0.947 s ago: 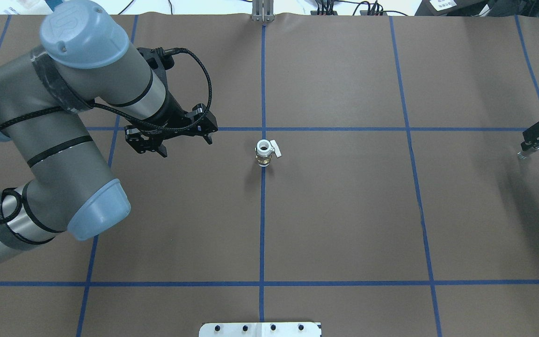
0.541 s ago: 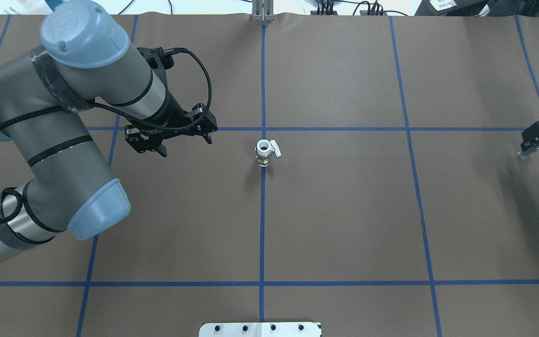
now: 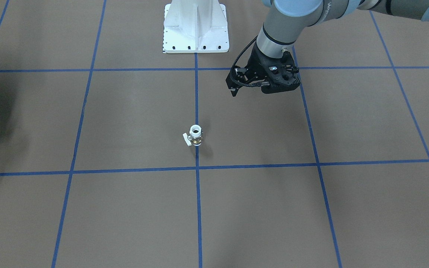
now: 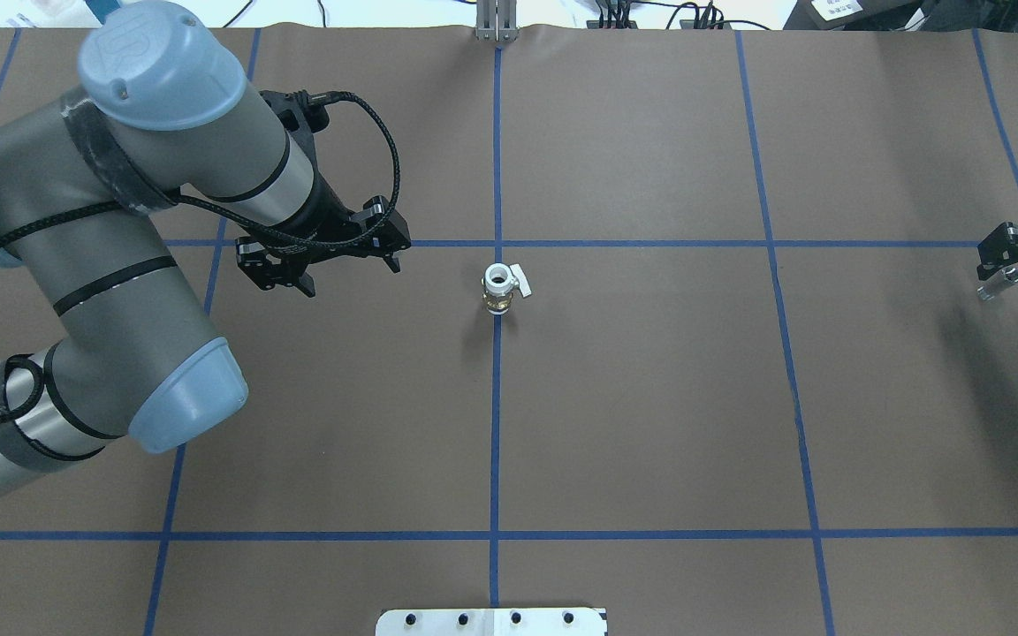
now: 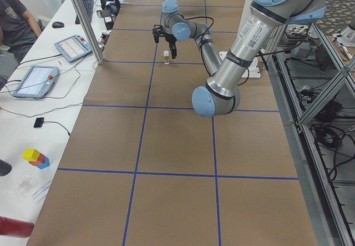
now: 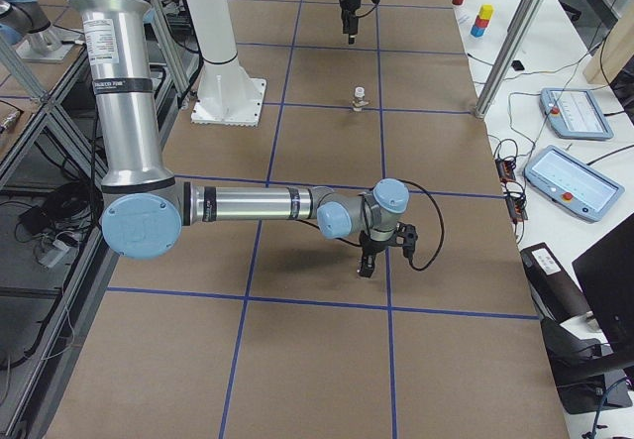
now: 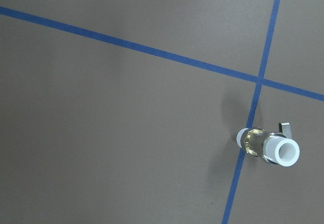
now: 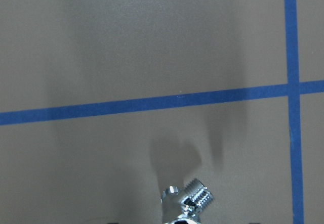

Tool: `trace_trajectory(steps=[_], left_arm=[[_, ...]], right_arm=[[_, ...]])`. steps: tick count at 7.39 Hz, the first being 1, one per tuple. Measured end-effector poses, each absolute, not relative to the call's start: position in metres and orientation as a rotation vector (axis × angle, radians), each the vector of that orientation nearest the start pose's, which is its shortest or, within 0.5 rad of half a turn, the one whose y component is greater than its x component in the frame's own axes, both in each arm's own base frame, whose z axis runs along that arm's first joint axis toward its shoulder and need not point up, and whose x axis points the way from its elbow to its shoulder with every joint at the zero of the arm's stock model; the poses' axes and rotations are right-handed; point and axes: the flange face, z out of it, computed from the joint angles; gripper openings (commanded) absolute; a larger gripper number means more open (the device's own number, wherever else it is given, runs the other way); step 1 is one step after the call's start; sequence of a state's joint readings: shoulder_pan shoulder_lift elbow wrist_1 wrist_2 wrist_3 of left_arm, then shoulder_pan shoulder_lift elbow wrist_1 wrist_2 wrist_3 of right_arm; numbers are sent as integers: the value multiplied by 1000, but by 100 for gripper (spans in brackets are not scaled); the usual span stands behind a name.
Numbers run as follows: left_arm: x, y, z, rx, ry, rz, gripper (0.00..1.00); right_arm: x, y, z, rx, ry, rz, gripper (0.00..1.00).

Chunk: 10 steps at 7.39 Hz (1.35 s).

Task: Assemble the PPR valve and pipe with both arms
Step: 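Withdraw the left arm while the right gripper grasps the chrome elbow fitting, then carry the chrome fitting with the right gripper over the standing valve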

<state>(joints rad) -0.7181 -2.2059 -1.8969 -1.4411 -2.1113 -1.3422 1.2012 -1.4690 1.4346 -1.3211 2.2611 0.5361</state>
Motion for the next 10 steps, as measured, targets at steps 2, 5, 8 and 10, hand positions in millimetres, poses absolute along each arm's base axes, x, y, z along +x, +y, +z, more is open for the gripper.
trace_trajectory(steps=[2, 5, 8, 10], left_arm=[[403, -461, 168, -79, 951, -229, 100], [404, -461, 168, -67, 946, -233, 100], [405, -461, 168, -67, 946, -231, 100], [405, -461, 168, -67, 945, -231, 100]], right_arm=[[-134, -538, 653, -117, -708, 87, 66], [-137, -539, 653, -120, -707, 84, 55], [-139, -540, 655, -125, -707, 82, 0], [-139, -540, 653, -121, -710, 76, 0]])
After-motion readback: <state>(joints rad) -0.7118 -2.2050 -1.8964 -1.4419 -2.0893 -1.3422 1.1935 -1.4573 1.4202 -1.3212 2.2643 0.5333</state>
